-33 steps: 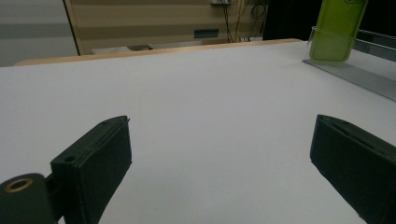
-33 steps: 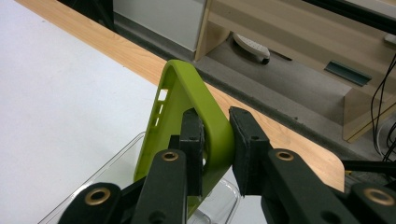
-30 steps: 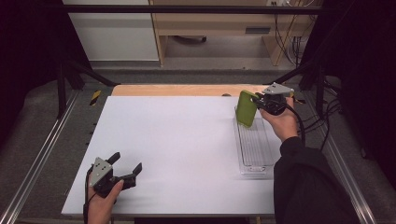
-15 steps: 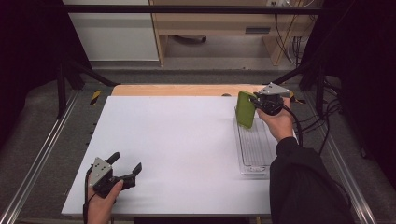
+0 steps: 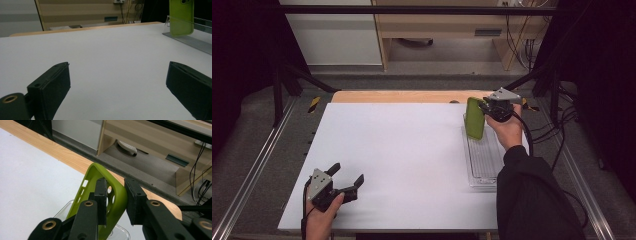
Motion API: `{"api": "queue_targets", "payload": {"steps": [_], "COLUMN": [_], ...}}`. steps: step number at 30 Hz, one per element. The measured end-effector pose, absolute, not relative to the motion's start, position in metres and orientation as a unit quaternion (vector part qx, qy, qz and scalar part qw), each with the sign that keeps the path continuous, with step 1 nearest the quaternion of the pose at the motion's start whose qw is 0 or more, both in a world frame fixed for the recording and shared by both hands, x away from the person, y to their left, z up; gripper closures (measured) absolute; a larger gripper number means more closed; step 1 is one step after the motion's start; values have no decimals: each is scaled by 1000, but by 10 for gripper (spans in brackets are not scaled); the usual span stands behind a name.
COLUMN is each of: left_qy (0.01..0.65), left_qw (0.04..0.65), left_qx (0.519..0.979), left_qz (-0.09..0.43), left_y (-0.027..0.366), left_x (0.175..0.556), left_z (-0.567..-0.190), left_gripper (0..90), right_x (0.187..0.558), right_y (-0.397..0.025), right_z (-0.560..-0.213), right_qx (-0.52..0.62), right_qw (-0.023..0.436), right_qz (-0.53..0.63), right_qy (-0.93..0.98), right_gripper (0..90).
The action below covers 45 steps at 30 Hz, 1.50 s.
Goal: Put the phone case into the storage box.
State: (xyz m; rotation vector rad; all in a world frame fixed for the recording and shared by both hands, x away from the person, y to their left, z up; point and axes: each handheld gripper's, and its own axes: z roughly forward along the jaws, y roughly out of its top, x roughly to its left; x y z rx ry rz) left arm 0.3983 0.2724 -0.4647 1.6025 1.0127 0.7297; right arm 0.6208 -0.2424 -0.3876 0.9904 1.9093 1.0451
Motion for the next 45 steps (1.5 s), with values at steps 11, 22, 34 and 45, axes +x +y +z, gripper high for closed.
{"api": "queue_targets", "payload": {"steps": [11, 22, 34, 45], "left_qy": [422, 423, 423, 423], "left_qw": [526, 526, 526, 525], "left_qx": [672, 672, 672, 673], "left_qz": [306, 305, 304, 304], "left_y": [272, 271, 271, 270], "left_x": [398, 399, 399, 399], "left_z": [-465, -465, -465, -465], "left_gripper": [48, 48, 49, 49], "right_x": [622, 622, 623, 624], "right_y": [-243, -243, -242, -239], "right_z": [-388, -389, -389, -389], "right_qx": [389, 392, 394, 393], "right_qw": [366, 368, 372, 376], "right_qz": [406, 406, 403, 401], "right_qy": [742, 740, 738, 737], "right_gripper": [718, 710, 702, 699]}}
